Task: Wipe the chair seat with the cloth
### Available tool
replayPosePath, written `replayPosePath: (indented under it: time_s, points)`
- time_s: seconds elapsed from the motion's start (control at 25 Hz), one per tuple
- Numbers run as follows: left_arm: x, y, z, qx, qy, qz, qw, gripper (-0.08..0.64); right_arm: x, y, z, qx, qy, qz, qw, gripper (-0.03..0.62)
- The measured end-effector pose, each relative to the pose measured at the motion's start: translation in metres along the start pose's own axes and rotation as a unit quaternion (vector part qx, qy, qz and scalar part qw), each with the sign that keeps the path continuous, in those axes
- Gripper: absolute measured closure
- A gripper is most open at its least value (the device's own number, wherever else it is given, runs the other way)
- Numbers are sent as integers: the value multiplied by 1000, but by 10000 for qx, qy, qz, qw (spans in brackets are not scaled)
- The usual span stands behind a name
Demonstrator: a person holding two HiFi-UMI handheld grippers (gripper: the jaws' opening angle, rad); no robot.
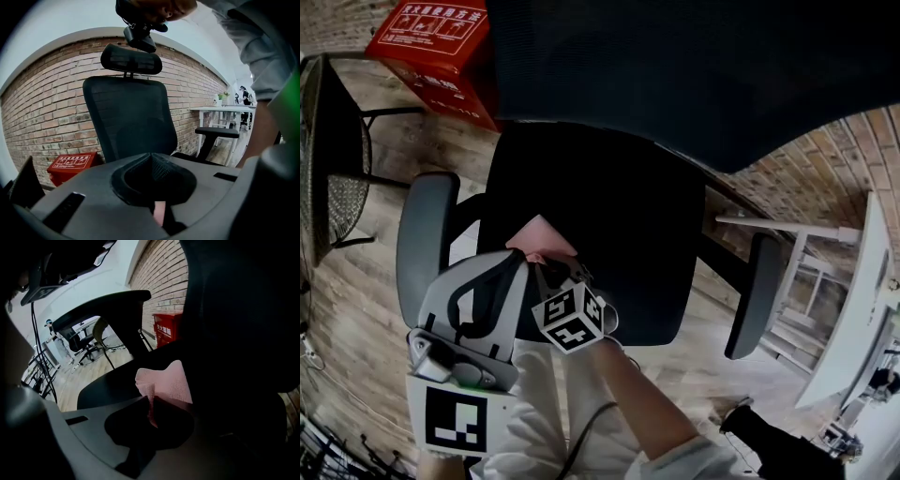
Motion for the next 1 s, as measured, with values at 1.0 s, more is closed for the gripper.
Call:
replayPosePath:
  time_s: [1.0]
  points:
    - [-21, 54, 52, 690, 411, -49, 9968, 541, 174, -123, 130, 2320, 1550, -765, 9572, 537]
Point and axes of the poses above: the fingertips, and each gripper's own axes: y forward along the fingers, z to its right, x out of its underside, the point moved 5 cm from there along -y, backward along the fingers, and after that the axes turned 7 degrees about x, right-handed, at the moved point
